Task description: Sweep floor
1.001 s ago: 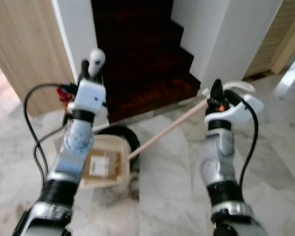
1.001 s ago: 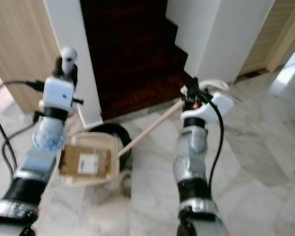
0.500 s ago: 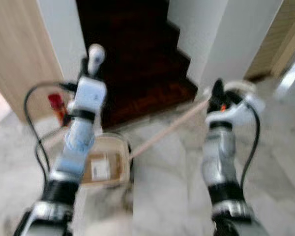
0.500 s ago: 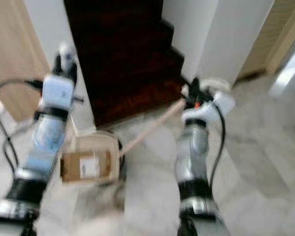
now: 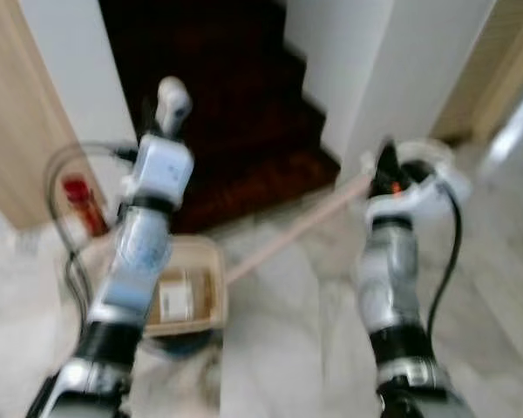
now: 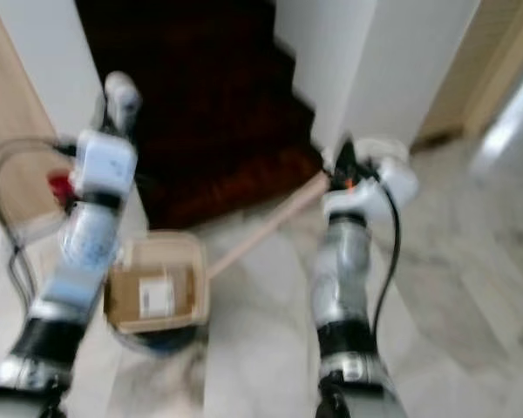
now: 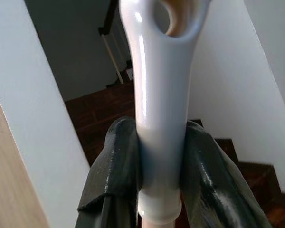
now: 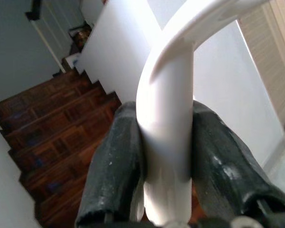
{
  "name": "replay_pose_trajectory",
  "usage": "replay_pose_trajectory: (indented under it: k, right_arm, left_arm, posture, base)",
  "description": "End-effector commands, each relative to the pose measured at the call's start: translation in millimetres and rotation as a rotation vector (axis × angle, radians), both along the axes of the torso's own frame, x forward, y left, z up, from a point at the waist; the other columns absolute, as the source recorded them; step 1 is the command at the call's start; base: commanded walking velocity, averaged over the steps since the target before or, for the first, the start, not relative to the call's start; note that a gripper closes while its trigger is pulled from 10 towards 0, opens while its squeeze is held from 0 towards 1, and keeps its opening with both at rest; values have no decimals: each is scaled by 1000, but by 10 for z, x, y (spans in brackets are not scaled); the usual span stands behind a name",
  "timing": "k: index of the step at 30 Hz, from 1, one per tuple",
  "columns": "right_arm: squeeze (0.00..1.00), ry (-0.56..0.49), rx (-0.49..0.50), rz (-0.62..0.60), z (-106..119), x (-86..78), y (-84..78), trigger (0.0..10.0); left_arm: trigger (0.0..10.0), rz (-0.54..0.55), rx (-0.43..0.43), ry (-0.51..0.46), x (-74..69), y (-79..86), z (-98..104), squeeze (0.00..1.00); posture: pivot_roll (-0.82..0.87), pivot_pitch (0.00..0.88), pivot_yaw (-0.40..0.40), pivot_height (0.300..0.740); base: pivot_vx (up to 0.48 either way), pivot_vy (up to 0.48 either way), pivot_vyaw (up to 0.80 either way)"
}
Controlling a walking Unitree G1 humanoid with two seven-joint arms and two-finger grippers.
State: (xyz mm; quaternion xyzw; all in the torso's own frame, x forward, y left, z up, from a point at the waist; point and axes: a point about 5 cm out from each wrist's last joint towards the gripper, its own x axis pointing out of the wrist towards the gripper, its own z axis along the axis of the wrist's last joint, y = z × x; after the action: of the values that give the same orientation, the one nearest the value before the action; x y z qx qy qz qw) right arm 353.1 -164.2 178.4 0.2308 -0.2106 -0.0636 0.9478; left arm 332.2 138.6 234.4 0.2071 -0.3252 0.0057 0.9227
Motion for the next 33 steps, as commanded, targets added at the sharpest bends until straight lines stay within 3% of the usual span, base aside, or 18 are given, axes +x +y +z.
replay_pose_trajectory:
  k: [1, 7, 17, 20, 25, 28, 30, 33]
  right_arm:
    - [0, -85, 23, 0, 202, 8, 39, 10000]
    - [0, -87, 30, 5, 202, 3, 52, 10000]
    - [0, -96, 34, 10, 224, 0, 81, 10000]
    - [0, -97, 41, 14, 224, 0, 97, 10000]
    - [0, -97, 43, 14, 224, -1, 98, 10000]
    - [0, -97, 44, 12, 221, -3, 94, 10000]
    - [0, -100, 48, 14, 232, 1, 119, 10000]
    - [0, -111, 51, 24, 255, 4, 161, 10000]
  left_arm:
    - [10000, 8, 21, -82, -51, 43, 157, 0]
    - [10000, 26, 42, -31, -118, 117, -9, 0]
    - [10000, 173, 13, 81, -287, 490, -292, 0]
    - [10000, 274, 20, 136, -391, 659, -447, 0]
    - [10000, 382, 32, 162, -493, 871, -523, 0]
    - [10000, 488, 47, 184, -589, 1088, -590, 0]
    - [10000, 586, 11, 279, -712, 1334, -858, 0]
    - [10000, 623, -16, 350, -779, 1431, -1055, 0]
  posture:
    - [110, 0, -52, 740]
    - [112, 0, -51, 740]
    - [123, 0, -49, 740]
    - [125, 0, -47, 740]
    - [130, 0, -46, 740]
    - [134, 0, -44, 740]
    - [135, 0, -44, 740]
    - [134, 0, -47, 740]
  base:
    - [0, 0, 0]
    - [0, 0, 0]
    - [0, 0, 0]
    - [0, 0, 0]
    - [0, 0, 0]
    - [0, 0, 0]
    - [0, 0, 0]
    - [0, 0, 0]
